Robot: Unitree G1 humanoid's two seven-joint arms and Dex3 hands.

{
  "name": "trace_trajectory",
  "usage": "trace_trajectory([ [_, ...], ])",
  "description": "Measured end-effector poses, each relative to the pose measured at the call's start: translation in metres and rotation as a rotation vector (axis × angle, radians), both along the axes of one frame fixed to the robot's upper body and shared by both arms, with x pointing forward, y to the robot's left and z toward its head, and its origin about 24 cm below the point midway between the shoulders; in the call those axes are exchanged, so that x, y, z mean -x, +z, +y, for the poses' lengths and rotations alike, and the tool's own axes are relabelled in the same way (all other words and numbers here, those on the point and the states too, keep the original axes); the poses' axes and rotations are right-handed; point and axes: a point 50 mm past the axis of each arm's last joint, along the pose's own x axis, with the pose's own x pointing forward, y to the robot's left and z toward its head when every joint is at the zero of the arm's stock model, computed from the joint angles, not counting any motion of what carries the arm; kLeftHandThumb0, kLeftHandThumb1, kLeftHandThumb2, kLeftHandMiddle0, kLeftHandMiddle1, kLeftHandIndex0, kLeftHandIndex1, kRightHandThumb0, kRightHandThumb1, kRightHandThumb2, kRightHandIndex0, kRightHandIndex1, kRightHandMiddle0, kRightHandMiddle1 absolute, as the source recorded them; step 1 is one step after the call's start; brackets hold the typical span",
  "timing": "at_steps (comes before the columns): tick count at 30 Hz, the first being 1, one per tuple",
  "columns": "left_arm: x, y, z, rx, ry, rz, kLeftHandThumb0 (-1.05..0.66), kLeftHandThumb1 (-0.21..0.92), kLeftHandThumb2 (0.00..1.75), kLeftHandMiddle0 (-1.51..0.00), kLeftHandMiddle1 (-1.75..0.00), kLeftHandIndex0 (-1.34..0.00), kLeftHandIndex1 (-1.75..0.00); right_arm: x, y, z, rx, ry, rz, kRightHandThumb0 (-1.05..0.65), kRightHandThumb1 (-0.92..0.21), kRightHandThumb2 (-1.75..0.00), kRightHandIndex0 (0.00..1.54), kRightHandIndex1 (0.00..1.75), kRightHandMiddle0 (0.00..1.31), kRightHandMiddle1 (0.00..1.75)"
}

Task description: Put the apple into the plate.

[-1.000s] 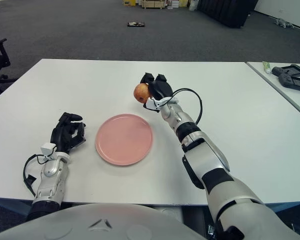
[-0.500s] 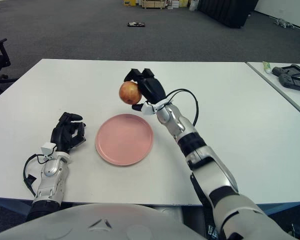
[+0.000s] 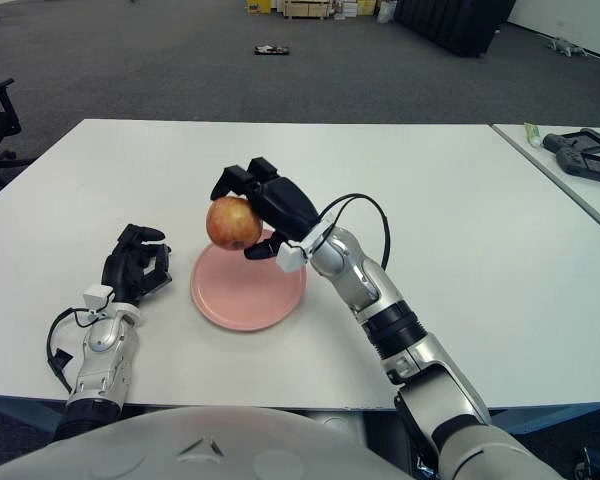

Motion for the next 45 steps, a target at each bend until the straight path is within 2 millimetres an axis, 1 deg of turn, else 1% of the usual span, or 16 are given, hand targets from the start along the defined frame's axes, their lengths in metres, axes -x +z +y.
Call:
trace_trajectory([
  [6,-0.001,-0.001,0.000,-0.002,0.008,0.011,-0.42,0.51,1.09,-0.87,-1.75,-0.46,-1.75,0.016,-0.013,0.005,0.102,0.130,0.044,-0.01,0.05,-1.73,0.88,1.74,0.66,1.75],
  [10,-0.002,-0.001,0.000,-0.003,0.009,0.012,-0.42,0.50,1.09,-0.87,-1.75,-0.46,-1.75,0.018,-0.019,0.005,0.180,0.174,0.077,-0.01,0.06,-1.74,0.89,1.74,0.69,1.72],
  [14,-0.002,-0.001,0.000,-0.003,0.009,0.011,-0.42,0.50,1.09,-0.88,-1.75,-0.46,-1.75,0.018,-0.025,0.006,0.216,0.191,0.100,-0.01,0.07,-1.75,0.90,1.75,0.70,1.70],
  [17,-0.003,-0.001,0.001,-0.005,0.008,0.010,-0.42,0.50,1.09,-0.87,-1.75,-0.46,-1.75,0.018,-0.034,0.007,0.244,0.204,0.114,-0.01,0.07,-1.75,0.90,1.75,0.70,1.70],
  [22,-0.004,-0.001,0.001,-0.009,0.006,-0.005,-0.42,0.50,1.09,-0.87,-1.75,-0.46,-1.75,0.023,-0.054,0.010,0.309,0.232,0.114,-0.01,0.07,-1.75,0.90,1.75,0.69,1.71],
  [26,-0.004,-0.001,0.001,-0.012,0.006,-0.013,-0.42,0.50,1.09,-0.87,-1.75,-0.47,-1.75,0.026,-0.065,0.010,0.327,0.237,0.105,-0.01,0.06,-1.75,0.90,1.75,0.68,1.73],
  [37,-0.004,-0.001,0.001,-0.035,0.003,-0.029,-0.43,0.47,1.14,-0.89,-1.75,-0.49,-1.75,0.021,-0.070,0.009,0.298,0.195,0.037,-0.01,0.07,-1.75,0.91,1.75,0.69,1.71],
  [39,-0.004,-0.001,0.001,-0.036,0.003,-0.031,-0.43,0.46,1.15,-0.90,-1.75,-0.50,-1.75,0.020,-0.069,0.009,0.290,0.187,0.021,-0.01,0.08,-1.75,0.91,1.75,0.70,1.69],
  [41,-0.004,-0.001,0.001,-0.036,0.003,-0.031,-0.44,0.45,1.16,-0.90,-1.75,-0.51,-1.75,0.020,-0.068,0.009,0.282,0.179,0.003,-0.01,0.10,-1.75,0.93,1.75,0.75,1.62],
  [43,-0.004,-0.001,0.001,-0.037,0.004,-0.030,-0.43,0.45,1.16,-0.89,-1.75,-0.50,-1.75,0.019,-0.067,0.009,0.278,0.175,-0.012,-0.01,0.11,-1.75,0.94,1.75,0.77,1.58],
  [45,-0.004,-0.001,0.001,-0.039,0.006,-0.024,-0.43,0.48,1.13,-0.88,-1.75,-0.49,-1.75,0.019,-0.067,0.009,0.275,0.172,-0.016,-0.02,0.07,-1.71,0.92,1.75,0.74,1.59],
])
